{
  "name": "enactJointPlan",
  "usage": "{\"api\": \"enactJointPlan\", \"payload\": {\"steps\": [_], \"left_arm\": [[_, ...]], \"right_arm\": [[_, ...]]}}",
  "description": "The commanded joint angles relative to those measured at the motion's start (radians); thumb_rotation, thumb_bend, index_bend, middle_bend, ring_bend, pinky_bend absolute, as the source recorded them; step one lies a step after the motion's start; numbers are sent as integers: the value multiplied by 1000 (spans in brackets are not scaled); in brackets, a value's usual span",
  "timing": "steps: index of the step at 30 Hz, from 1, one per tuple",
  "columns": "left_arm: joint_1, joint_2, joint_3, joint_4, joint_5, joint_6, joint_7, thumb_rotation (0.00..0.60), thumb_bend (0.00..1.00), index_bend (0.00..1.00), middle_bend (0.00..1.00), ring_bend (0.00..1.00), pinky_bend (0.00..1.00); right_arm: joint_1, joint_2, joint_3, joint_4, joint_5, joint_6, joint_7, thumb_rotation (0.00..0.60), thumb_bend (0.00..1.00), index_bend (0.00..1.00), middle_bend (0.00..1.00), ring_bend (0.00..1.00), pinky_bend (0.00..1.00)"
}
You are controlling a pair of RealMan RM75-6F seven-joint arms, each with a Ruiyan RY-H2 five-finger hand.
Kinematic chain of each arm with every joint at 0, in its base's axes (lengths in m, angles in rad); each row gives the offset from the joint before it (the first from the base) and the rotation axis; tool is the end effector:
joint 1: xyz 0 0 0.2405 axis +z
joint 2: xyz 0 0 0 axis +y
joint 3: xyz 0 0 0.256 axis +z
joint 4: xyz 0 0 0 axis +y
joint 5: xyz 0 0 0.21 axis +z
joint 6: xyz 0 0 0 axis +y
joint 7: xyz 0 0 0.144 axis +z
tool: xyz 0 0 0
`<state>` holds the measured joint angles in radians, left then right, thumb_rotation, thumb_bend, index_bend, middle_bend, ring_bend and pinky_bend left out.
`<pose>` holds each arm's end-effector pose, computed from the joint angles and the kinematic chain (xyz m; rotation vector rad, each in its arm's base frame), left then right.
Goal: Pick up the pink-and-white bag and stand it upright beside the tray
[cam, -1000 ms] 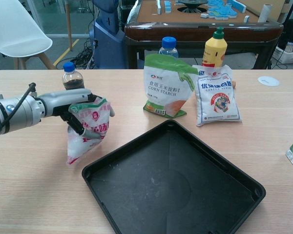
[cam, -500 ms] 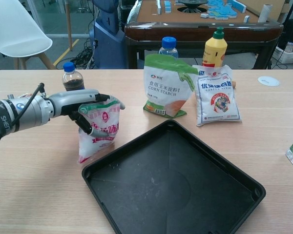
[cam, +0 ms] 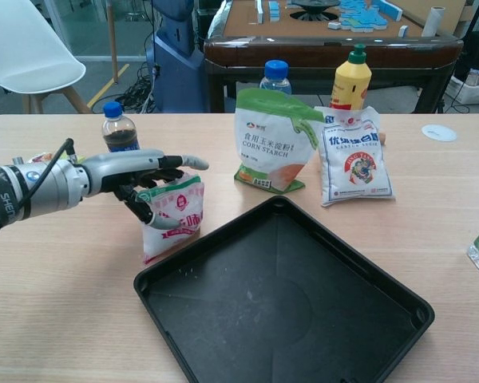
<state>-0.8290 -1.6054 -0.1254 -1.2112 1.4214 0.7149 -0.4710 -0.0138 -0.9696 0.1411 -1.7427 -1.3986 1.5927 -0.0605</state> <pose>-0.1556 0.3612 -0.0520 -1.9793 -1.4585 -1.0573 -0.3095 -0.1654 0.2256 1.1756 -0.7890 0.8476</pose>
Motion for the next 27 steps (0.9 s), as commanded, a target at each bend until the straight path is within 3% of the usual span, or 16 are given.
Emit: {"api": "enactJointPlan", "payload": {"steps": [1, 10, 27], "left_arm": [[-2, 9, 5, -17, 1, 0, -1, 600, 246, 0, 218, 213, 440], [-7, 38, 12, -75, -13, -8, 15, 600, 221, 0, 71, 77, 324], [-3, 96, 10, -196, -70, -7, 99, 600, 217, 0, 40, 5, 249]], "right_arm": [[1, -1, 0, 0, -2, -2, 1, 600, 148, 164, 207, 111, 122], [4, -2, 0, 5, -3, -6, 8, 600, 149, 164, 207, 111, 122], [6, -9, 0, 30, -9, -8, 38, 600, 149, 164, 207, 111, 122]]}}
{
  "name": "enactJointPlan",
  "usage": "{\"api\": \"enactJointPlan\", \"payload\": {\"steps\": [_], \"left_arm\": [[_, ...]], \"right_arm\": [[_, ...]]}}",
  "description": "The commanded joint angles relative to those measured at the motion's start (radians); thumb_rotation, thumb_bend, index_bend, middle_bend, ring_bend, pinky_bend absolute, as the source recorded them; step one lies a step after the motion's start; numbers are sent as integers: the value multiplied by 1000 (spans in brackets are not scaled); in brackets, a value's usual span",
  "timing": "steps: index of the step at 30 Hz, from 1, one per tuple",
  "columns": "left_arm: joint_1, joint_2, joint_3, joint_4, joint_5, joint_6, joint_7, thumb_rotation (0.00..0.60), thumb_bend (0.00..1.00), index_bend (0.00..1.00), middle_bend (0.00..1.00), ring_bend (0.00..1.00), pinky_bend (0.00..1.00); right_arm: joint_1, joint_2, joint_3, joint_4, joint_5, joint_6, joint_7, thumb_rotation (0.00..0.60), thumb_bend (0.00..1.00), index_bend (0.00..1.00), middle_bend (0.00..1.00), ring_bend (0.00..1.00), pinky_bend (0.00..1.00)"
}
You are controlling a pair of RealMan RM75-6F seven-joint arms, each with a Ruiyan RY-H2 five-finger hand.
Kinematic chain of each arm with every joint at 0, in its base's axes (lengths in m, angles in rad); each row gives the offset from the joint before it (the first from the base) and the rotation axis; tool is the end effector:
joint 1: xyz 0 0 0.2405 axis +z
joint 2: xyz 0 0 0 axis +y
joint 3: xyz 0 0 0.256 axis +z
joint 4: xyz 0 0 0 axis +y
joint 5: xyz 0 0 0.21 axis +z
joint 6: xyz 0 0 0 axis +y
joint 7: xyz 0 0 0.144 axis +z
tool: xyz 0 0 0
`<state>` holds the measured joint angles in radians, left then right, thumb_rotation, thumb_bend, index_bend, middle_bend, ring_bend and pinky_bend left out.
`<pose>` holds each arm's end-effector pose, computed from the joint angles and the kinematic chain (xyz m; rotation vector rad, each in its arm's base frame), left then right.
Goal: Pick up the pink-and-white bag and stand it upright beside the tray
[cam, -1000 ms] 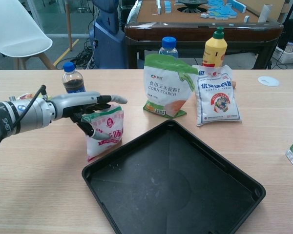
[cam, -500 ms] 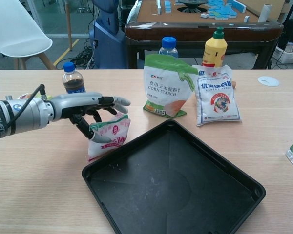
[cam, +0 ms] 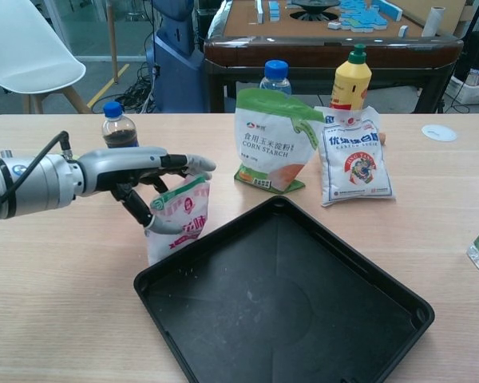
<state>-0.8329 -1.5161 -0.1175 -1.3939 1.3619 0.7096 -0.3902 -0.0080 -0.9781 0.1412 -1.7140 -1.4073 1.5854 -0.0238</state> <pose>-0.1391 0.3427 -0.0389 -2.0244 -1.4867 -1.0530 -0.3128 -0.1676 0.2247 1.1819 -0.7968 0.8684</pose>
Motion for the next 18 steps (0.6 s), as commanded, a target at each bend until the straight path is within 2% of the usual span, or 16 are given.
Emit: {"api": "enactJointPlan", "payload": {"steps": [1, 4, 11, 18], "left_arm": [[1, 7, 3, -17, -15, -2, 27, 600, 215, 0, 39, 3, 247], [2, 8, 4, -27, -33, -3, 57, 600, 205, 0, 29, 0, 227], [5, 19, -1, -64, -53, 6, 97, 600, 185, 0, 0, 0, 106], [13, 51, -8, -107, -56, 27, 111, 600, 184, 0, 0, 0, 88]], "right_arm": [[0, -1, 0, 2, -1, 0, 3, 600, 149, 164, 207, 111, 122], [-1, -1, -1, 6, -2, 1, 8, 600, 149, 164, 207, 111, 122], [-4, 0, -2, 10, -6, 6, 15, 600, 149, 164, 207, 111, 122], [-2, 1, 0, 9, -9, 6, 16, 600, 149, 164, 207, 111, 122]]}}
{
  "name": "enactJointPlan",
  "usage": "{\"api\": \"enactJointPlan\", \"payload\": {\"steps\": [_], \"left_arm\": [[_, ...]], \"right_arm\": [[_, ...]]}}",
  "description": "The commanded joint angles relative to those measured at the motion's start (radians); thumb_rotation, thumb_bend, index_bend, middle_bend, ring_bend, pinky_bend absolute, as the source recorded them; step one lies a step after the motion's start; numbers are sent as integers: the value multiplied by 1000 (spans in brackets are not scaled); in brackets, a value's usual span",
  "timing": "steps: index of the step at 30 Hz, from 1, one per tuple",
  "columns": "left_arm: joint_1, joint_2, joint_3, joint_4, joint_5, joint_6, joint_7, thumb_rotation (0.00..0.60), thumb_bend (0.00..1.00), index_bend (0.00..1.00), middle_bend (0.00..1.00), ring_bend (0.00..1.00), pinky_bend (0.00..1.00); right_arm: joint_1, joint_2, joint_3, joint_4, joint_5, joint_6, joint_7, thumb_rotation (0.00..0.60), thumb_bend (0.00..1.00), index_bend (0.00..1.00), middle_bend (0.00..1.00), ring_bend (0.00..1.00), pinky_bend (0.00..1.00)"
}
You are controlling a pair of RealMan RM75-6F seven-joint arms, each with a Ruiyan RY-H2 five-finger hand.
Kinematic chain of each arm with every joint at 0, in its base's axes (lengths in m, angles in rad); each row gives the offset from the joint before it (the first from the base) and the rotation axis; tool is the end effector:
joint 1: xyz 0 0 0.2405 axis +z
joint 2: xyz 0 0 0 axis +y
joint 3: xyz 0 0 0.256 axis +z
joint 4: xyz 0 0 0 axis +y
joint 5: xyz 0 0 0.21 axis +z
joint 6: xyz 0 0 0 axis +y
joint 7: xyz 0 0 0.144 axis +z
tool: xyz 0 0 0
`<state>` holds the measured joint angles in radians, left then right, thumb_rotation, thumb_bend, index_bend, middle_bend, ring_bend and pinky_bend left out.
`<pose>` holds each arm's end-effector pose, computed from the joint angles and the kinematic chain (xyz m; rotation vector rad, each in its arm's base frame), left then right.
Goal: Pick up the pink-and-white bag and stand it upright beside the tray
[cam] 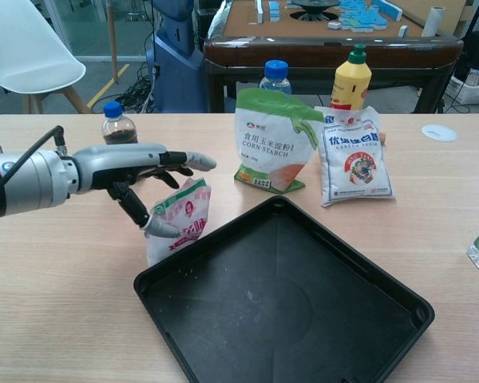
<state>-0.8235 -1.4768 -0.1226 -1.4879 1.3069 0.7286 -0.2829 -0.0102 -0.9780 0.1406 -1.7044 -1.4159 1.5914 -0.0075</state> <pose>-0.1315 0.3336 -0.0299 -2.0337 -1.4498 -1.0538 -0.3134 -0.1668 0.2260 1.1826 -0.7936 0.8802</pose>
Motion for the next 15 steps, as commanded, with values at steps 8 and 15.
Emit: {"api": "enactJointPlan", "payload": {"steps": [8, 15], "left_arm": [[40, 113, -26, -122, 1, 69, -18, 600, 184, 0, 0, 0, 89], [79, 228, -24, -232, 24, 95, -79, 600, 184, 0, 0, 0, 89]], "right_arm": [[10, 5, 2, -4, -3, -13, -6, 600, 149, 164, 207, 111, 122], [22, 4, 1, -6, -3, -32, -12, 600, 148, 164, 207, 111, 122]]}}
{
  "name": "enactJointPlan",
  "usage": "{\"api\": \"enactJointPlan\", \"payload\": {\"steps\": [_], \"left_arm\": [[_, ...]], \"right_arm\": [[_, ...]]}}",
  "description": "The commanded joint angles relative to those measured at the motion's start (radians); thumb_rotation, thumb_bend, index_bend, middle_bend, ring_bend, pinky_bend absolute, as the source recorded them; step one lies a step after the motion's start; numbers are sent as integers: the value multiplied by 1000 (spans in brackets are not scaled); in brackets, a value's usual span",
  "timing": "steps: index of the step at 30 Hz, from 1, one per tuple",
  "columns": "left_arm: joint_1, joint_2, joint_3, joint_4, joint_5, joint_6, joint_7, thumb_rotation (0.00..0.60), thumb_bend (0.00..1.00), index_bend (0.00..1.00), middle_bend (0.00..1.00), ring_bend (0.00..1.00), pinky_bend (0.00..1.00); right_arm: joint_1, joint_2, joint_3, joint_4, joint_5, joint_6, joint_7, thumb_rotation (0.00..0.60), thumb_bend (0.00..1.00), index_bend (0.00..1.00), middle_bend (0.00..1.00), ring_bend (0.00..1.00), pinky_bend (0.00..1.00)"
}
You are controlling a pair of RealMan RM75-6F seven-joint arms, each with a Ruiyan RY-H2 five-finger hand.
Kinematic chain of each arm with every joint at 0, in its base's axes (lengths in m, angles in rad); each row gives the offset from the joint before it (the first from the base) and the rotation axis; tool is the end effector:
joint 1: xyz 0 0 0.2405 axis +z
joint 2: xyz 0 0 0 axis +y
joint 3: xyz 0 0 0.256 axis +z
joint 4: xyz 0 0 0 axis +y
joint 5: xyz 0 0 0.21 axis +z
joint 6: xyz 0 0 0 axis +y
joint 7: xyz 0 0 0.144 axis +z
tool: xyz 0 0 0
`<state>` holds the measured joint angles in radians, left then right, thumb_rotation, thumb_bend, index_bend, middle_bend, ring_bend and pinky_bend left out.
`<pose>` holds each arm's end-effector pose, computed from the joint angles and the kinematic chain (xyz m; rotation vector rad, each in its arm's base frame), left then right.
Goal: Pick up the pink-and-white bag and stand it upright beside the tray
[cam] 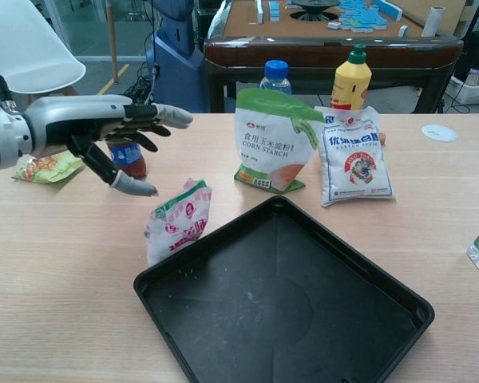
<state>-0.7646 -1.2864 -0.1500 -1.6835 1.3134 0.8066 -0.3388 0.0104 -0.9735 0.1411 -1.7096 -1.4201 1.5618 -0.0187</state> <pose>-0.1296 0.3264 0.0295 -1.9251 -1.4852 -1.1783 -0.3103 -0.1740 0.2229 1.2158 -0.7973 0.8754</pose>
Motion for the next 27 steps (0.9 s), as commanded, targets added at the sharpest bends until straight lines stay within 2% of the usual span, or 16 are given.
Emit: {"api": "enactJointPlan", "payload": {"steps": [1, 7, 14, 19, 27], "left_arm": [[26, 48, 6, -45, 25, 23, -26, 600, 184, 0, 0, 0, 89], [75, 97, 0, -67, 38, 117, -3, 600, 184, 0, 0, 0, 89], [166, 164, -35, -67, -57, 255, 34, 600, 184, 0, 0, 0, 175], [241, 225, -48, -75, -122, 332, 29, 600, 184, 2, 0, 19, 192], [370, 239, 17, -17, -126, 482, 188, 600, 186, 86, 23, 20, 201]], "right_arm": [[3, -1, 0, -1, 0, -4, -2, 600, 149, 164, 207, 111, 122], [15, 4, -1, -6, -5, -19, -7, 600, 149, 164, 207, 111, 122], [37, 35, -15, -34, -7, -80, -12, 600, 148, 165, 211, 111, 122], [60, 47, -22, -34, -14, -124, 9, 600, 148, 185, 226, 111, 122], [98, 28, -31, -14, -62, -155, 17, 600, 149, 207, 251, 111, 122]]}}
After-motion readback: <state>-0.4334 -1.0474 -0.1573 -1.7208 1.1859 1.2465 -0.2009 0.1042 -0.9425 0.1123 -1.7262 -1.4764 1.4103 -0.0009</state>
